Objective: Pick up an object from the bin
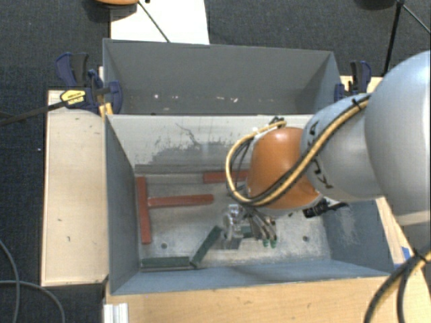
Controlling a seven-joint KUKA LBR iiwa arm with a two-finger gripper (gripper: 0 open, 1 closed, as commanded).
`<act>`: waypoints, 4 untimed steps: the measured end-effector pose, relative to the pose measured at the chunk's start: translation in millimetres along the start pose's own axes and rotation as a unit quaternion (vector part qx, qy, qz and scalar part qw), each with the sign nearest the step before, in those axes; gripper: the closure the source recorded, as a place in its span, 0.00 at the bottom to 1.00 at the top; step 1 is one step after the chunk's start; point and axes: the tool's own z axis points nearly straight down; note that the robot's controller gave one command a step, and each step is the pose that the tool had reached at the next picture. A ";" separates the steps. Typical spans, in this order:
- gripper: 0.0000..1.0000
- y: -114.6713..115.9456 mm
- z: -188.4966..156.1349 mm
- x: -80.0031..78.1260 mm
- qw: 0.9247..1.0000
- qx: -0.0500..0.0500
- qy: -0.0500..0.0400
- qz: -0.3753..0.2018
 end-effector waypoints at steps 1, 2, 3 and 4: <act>0.00 0.1 0.0 -0.1 1.000 0.000 0.000 0.002; 1.00 0.1 0.0 0.0 1.000 0.000 0.000 0.004; 1.00 0.1 0.0 0.0 1.000 0.000 0.000 0.004; 0.00 -18.1 -33.1 15.4 0.987 0.000 0.000 -0.158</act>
Offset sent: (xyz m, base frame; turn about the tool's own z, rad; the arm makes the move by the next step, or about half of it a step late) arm 0.0000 0.0000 0.0000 0.0000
